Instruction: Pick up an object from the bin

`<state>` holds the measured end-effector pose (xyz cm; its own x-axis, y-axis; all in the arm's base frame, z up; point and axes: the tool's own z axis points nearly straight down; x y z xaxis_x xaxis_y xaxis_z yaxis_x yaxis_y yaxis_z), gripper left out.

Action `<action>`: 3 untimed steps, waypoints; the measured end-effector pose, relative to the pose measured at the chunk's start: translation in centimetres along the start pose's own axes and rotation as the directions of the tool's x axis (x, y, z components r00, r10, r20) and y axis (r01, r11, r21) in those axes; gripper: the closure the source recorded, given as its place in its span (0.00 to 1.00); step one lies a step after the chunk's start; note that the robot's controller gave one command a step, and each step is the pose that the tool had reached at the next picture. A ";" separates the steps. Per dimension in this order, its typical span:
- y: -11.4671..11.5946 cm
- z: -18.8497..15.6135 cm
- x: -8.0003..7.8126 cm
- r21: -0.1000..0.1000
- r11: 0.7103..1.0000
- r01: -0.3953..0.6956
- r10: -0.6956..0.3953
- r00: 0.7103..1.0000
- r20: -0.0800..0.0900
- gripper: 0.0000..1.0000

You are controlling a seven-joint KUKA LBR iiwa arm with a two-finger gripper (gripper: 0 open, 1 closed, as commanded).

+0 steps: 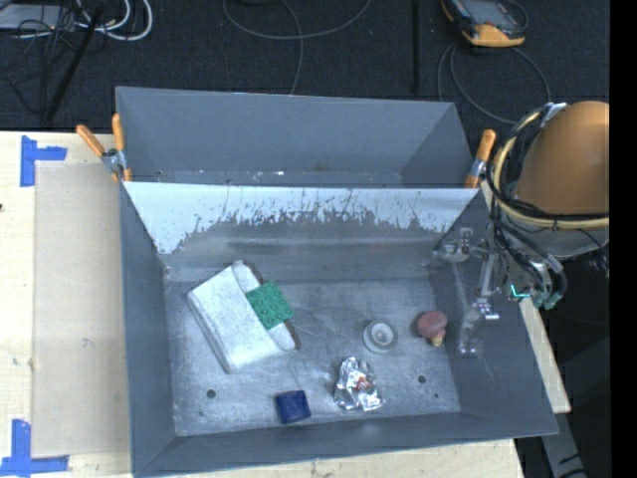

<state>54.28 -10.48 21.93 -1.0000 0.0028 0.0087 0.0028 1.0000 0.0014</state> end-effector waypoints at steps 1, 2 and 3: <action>0.6 10.5 4.4 -0.001 0.989 -0.148 0.148 0.989 -0.001 0.00; -2.4 10.6 0.8 0.001 0.993 -0.122 0.122 0.992 0.011 0.00; -2.5 14.9 1.9 0.000 0.993 -0.115 0.115 0.993 0.015 0.00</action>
Offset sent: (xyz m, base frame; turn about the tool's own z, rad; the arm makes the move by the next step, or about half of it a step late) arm -0.0418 0.0063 -0.0995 0.1460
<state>52.28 -12.94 6.99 -0.9930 0.1176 -0.0060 0.1176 0.9931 0.0004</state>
